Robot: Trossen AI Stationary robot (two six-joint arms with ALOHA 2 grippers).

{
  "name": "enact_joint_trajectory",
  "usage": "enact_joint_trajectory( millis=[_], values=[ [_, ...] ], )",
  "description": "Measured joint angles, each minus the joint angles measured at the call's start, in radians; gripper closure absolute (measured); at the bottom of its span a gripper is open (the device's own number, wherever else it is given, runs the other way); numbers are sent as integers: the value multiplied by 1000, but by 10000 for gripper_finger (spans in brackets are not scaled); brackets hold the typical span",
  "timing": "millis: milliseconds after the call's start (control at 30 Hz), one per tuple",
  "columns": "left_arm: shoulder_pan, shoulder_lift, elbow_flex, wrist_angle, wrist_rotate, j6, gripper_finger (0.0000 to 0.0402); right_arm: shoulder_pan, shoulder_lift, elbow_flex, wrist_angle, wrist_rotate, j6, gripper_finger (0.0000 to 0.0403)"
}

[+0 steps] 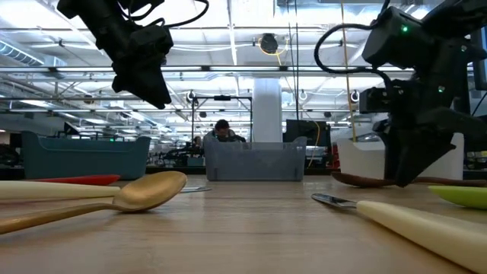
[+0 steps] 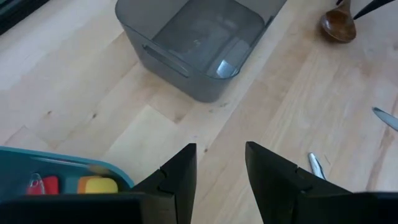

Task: Pick & Place Kitchen Items
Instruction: Put the wooden serving spoon into the white bin

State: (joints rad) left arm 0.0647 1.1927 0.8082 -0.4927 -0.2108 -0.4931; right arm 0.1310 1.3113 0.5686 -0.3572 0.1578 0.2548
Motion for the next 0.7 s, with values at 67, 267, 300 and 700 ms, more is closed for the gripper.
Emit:
enact_joint_trajectory(
  millis=[67, 267, 300, 700],
  values=[
    [0, 0, 0, 0, 0, 0, 259, -6, -1, 1, -48, 23, 31, 238],
    [0, 0, 0, 0, 0, -2, 259, -30, -2, 3, -110, -22, 84, 239],
    [0, 0, 0, 0, -1, -2, 259, -30, -2, 3, -111, -23, 85, 240],
    [0, 0, 0, 0, -1, 11, 259, -29, -2, 1, -77, -61, 86, 379]
  ],
)
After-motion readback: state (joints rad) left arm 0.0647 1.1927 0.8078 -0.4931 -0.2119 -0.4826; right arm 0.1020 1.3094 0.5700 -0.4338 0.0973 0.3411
